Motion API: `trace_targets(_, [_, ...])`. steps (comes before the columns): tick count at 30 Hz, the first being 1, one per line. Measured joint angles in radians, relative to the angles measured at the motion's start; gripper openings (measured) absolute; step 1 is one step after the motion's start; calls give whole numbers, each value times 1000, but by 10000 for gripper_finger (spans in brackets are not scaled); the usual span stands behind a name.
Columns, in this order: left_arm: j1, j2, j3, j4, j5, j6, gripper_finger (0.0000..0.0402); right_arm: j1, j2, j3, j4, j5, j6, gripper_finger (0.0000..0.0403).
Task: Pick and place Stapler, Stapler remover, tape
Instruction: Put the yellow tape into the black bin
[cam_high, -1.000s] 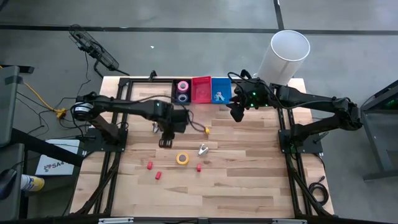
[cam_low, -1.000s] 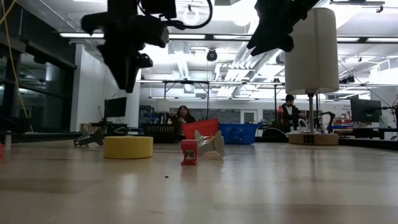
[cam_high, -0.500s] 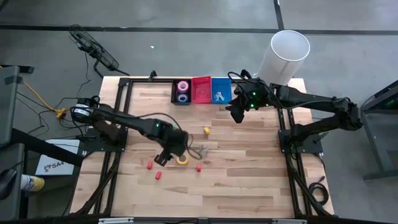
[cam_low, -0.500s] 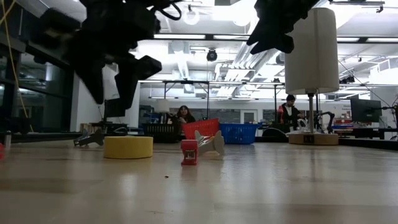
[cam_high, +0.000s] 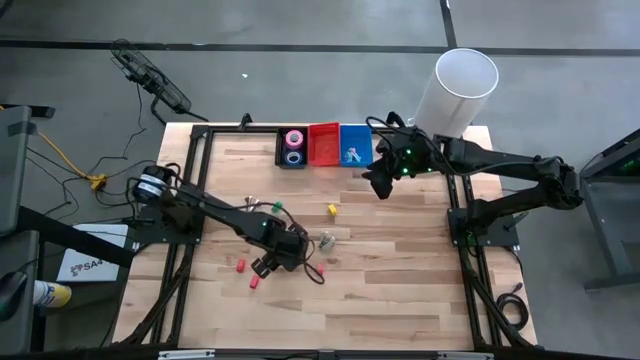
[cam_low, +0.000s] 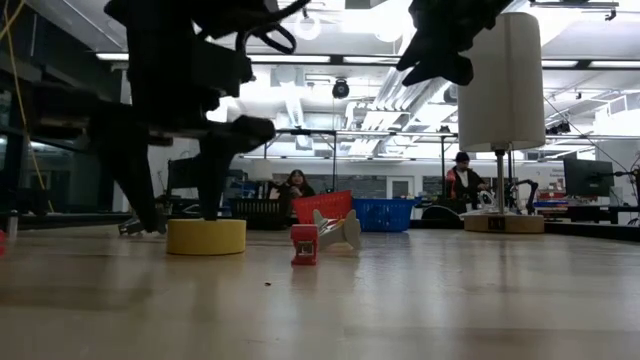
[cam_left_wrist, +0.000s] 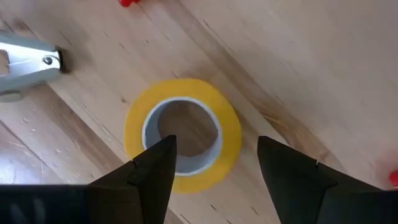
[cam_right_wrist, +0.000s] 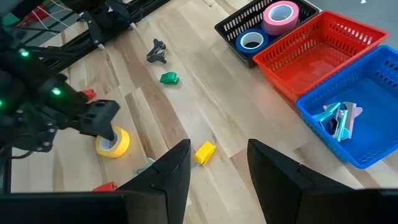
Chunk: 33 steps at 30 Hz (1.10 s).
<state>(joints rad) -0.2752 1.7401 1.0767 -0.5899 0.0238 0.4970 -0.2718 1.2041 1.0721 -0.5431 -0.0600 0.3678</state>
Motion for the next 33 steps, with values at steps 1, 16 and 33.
trace_targets(1, [0, 7, 0, 7, 0, -2, 220, 3, 0, 0, 0, 0, 0, 149])
trace_targets(16, [0, 32, 0, 14, 18, -8, 139, 13, 0, -8, -9, 26, 17, 149])
trace_targets(33, [0, 32, 0, 15, 12, -26, 34, 13, 0, -8, -10, 8, 25, 149])
